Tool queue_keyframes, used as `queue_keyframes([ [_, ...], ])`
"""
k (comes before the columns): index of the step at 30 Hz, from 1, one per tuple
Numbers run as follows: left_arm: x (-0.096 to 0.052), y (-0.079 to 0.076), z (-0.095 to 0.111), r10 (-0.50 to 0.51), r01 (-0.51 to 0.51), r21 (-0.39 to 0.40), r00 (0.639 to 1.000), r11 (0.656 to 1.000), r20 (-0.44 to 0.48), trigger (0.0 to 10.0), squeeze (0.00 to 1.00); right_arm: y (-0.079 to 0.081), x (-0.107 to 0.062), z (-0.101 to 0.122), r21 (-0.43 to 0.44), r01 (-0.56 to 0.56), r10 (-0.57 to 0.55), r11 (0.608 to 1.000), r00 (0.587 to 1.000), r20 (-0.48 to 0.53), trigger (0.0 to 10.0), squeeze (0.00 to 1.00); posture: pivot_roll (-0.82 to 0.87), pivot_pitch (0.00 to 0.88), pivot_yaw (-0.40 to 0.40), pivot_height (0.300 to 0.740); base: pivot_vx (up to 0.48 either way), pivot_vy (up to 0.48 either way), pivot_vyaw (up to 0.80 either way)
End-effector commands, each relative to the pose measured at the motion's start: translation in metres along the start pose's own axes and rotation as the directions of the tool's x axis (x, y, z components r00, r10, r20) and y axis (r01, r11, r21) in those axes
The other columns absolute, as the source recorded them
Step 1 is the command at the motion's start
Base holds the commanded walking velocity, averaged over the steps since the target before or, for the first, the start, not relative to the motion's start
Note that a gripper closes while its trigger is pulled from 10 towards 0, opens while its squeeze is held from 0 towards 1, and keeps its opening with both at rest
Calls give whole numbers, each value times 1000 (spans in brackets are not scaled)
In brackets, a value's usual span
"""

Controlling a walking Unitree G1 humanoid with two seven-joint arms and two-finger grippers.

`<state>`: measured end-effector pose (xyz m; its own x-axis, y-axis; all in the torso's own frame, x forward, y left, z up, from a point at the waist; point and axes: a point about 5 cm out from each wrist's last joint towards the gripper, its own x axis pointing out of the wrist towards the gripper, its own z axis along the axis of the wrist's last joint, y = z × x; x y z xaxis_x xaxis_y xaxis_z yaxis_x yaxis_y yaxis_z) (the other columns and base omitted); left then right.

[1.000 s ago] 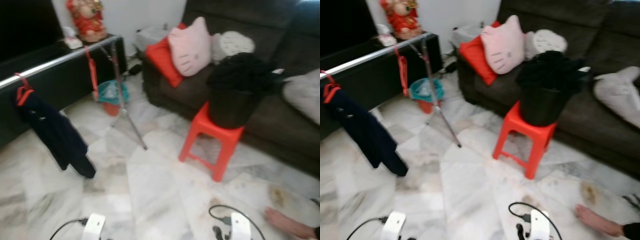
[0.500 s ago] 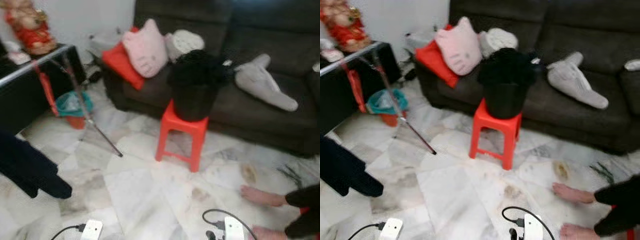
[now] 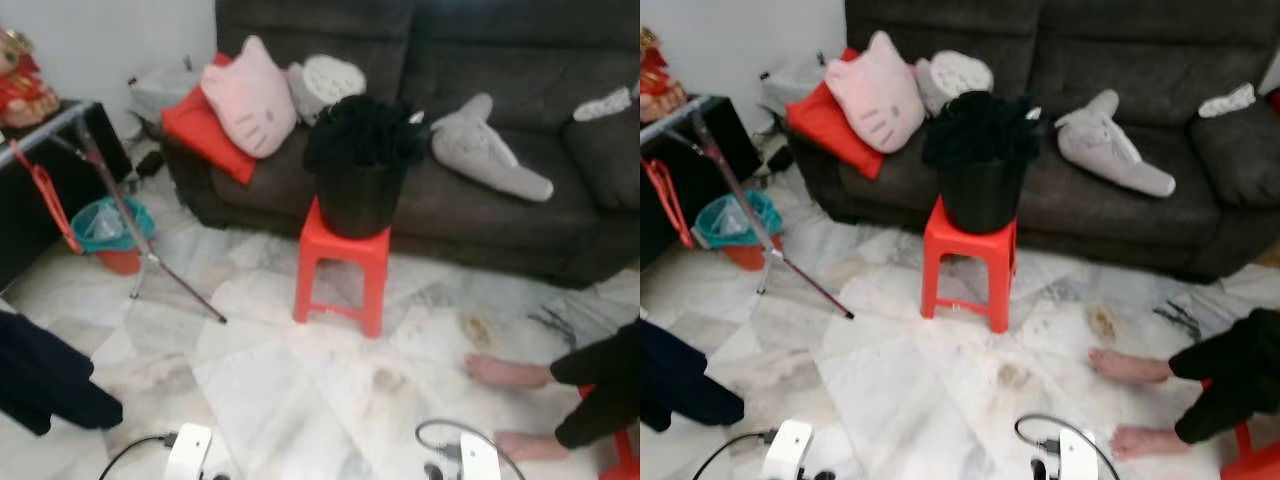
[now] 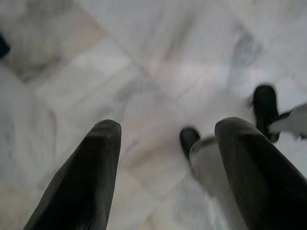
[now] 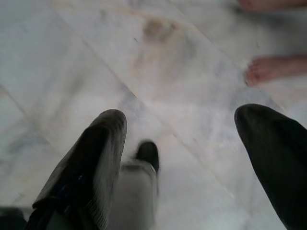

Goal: Hang hanger

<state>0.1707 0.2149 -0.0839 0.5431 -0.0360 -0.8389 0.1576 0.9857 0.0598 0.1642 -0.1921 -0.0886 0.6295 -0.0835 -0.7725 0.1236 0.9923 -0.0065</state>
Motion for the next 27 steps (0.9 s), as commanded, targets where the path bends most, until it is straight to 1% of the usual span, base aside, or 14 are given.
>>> queue_keyframes([
  [1,0,-2,-3,-5,5,-6,1000,1000,-20,10000,0,1,-2,-7,6,-2,2,1000,1000,-21,10000,0,-43,0,45,740,0,0,0],
  [9,0,-2,-2,-6,6,-10,1000,1000,-19,10000,0,2,-2,-7,23,4,-3,1000,1000,-23,10000,0,-43,0,45,740,268,0,0],
  [14,0,-2,-2,-8,8,-9,1000,1000,-18,10000,0,1,-1,-5,25,8,-7,1000,1000,-11,10000,0,-40,0,44,740,276,0,-681],
  [27,0,-3,-2,-7,7,-15,1000,1000,-17,10000,0,0,-1,-4,17,8,-8,1000,1000,3,10000,0,-41,0,40,740,276,0,0],
])
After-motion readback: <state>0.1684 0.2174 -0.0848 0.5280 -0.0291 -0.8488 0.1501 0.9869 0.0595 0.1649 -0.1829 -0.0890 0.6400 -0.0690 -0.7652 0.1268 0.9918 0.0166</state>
